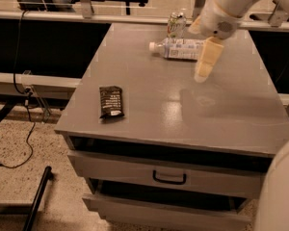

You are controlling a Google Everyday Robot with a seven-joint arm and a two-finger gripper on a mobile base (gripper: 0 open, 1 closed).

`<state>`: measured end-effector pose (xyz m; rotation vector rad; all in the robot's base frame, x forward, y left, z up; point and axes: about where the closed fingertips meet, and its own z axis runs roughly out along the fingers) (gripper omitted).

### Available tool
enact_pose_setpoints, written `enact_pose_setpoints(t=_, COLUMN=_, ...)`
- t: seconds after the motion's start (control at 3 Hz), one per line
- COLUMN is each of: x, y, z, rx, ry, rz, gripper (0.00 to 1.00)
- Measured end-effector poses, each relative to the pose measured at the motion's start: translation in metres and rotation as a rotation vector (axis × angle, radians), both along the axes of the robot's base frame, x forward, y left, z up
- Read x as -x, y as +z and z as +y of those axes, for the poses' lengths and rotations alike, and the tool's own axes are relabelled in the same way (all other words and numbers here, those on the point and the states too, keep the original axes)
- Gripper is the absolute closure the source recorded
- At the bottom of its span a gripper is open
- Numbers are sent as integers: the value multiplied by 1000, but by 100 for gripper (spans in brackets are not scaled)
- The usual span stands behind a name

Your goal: Knock blue plastic bottle over

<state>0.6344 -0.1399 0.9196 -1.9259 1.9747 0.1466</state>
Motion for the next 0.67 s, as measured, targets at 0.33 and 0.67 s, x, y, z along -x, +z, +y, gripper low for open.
enact_pose_setpoints(t=0.33, x=4, y=18, z=-47, rx=-49, ry=-69, rz=-40, gripper=0)
enact_pose_setpoints(t=0.67, x=3, y=18, z=-46, rx=-49, ry=-69, rz=-40, gripper=0)
